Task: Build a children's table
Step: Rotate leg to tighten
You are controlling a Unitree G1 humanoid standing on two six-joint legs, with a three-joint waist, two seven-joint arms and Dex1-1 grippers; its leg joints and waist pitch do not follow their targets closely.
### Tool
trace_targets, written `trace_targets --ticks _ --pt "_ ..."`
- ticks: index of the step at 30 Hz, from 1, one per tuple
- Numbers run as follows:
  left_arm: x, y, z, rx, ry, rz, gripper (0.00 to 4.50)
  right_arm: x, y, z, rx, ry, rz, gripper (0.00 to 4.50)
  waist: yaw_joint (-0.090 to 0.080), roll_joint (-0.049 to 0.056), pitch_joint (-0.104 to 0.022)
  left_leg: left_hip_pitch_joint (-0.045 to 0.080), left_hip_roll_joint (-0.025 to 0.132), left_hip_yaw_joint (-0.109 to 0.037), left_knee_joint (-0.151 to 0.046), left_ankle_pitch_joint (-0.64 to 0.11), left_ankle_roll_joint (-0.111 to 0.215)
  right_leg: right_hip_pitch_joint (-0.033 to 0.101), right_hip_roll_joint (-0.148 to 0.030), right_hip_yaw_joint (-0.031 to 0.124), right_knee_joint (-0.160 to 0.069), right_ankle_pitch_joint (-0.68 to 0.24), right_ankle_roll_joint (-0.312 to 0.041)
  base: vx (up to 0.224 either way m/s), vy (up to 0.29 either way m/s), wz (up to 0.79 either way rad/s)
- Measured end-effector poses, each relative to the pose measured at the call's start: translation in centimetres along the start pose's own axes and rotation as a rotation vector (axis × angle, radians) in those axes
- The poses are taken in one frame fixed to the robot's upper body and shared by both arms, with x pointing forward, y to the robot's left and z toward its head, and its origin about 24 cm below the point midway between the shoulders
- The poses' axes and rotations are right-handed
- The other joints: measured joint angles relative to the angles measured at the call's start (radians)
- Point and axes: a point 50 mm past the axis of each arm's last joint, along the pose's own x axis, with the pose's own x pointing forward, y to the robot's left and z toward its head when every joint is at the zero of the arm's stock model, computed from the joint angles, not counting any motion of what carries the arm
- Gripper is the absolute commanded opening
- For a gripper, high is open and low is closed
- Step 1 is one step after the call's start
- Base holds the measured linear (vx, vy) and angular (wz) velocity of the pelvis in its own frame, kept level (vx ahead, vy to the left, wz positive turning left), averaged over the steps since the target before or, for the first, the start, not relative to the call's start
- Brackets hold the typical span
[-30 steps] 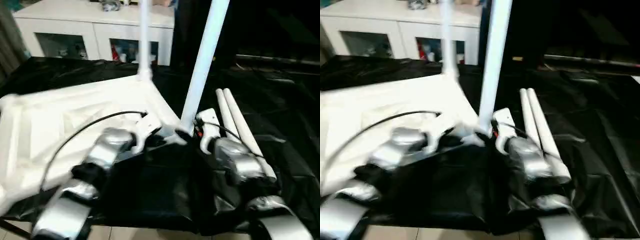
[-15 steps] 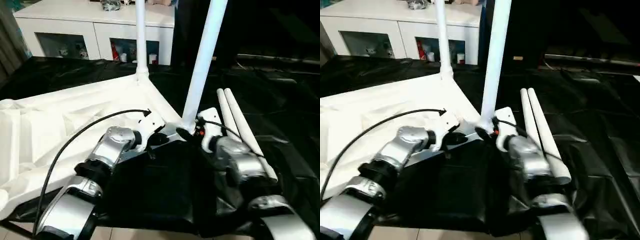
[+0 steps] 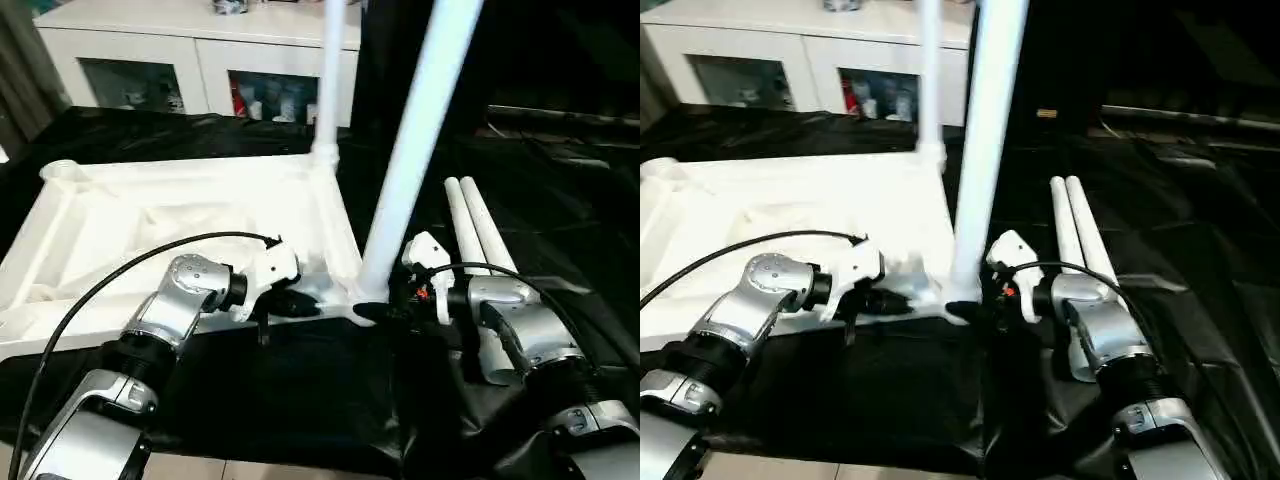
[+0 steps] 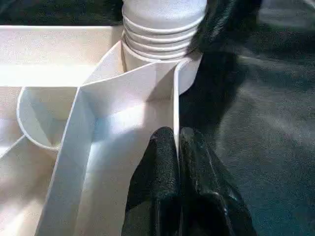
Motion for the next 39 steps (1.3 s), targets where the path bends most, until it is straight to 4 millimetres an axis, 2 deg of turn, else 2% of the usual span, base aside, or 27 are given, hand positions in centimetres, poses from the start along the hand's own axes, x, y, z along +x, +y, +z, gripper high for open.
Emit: trace_targets --ticks 2,3,8,13,21,26,30,35,37,39 --pt "-0.1 -0.1 -0.1 0.002 0.0 -0.006 0.0 0.2 0.2 0.0 0.001 0.0 0.014 3.87 -0.001 0.0 0.0 0.0 0.0 0.0 0.0 0.0 0.0 0.0 0.0 0.0 0.0 0.0 0.0 0.0 0.0 0.0" --pt "-0.1 -0.2 -0.1 0.002 -0.001 -0.006 0.0 0.4 0.3 0.0 0.003 -0.004 0.022 3.69 -0.001 0.0 0.0 0.0 0.0 0.0 0.0 0.0 0.0 0.0 0.0 0.0 0.0 0.0 0.0 0.0 0.0 0.0" --pt "-0.3 -0.3 -0.1 0.002 0.0 -0.015 0.0 0.6 0.5 0.1 0.008 -0.012 0.043 3.49 -0.002 0.0 0.0 0.0 0.0 0.0 -0.001 0.0 0.0 0.0 0.0 0.0 0.0 0.0 0.0 0.0 0.0 0.0" --pt "-0.4 -0.4 -0.2 -0.002 0.001 -0.022 0.0 0.5 0.5 0.0 0.011 -0.011 0.045 2.96 -0.002 0.0 0.0 0.0 0.0 0.0 -0.001 0.0 0.0 0.0 0.0 0.0 0.0 0.0 0.0 0.0 0.0 0.0" --pt "-0.3 -0.3 -0.2 -0.011 -0.002 -0.015 0.0 0.6 0.4 0.0 0.015 -0.013 0.037 2.76 -0.002 0.0 0.0 0.0 0.0 0.0 0.0 0.0 0.0 0.0 0.0 0.0 0.001 0.0 0.0 0.0 0.0 0.0" --pt "1.2 0.6 0.2 -0.066 -0.012 0.115 0.0 1.9 -0.3 -0.4 0.095 -0.059 -0.168 2.74 -0.006 -0.001 0.0 0.003 0.0 0.0 0.004 0.001 -0.002 0.003 0.0 0.001 0.002 0.0 0.001 0.0 0.0 0.0" --pt "3.3 1.5 1.2 -0.132 -0.013 0.234 0.0 3.4 -1.1 -0.3 0.209 -0.109 -0.433 2.74 -0.014 -0.002 -0.001 0.004 -0.001 0.0 0.006 0.001 -0.002 0.005 -0.001 0.002 0.001 -0.002 0.005 0.0 0.0 0.0" --pt "4.5 1.9 1.7 -0.169 -0.008 0.298 0.0 4.5 -1.4 0.0 0.265 -0.125 -0.598 2.74 -0.018 -0.003 -0.004 0.004 -0.001 -0.001 0.005 0.001 -0.002 0.005 -0.001 0.002 0.0 -0.002 0.005 0.0 0.0 0.0" --pt "4.5 2.0 1.8 -0.165 -0.008 0.302 0.0 4.7 -1.5 0.1 0.263 -0.136 -0.613 3.3 -0.019 -0.002 -0.004 0.004 -0.001 -0.001 0.005 0.001 -0.002 0.005 -0.001 0.002 0.0 -0.002 0.005 0.0 0.0 0.0" --pt "4.6 2.0 1.8 -0.159 -0.008 0.302 0.0 4.7 -1.4 0.1 0.26 -0.14 -0.613 3.46 -0.02 -0.002 -0.004 0.003 -0.001 -0.001 0.005 0.001 -0.002 0.005 -0.001 0.002 0.001 -0.001 0.005 0.0 0.0 0.0"
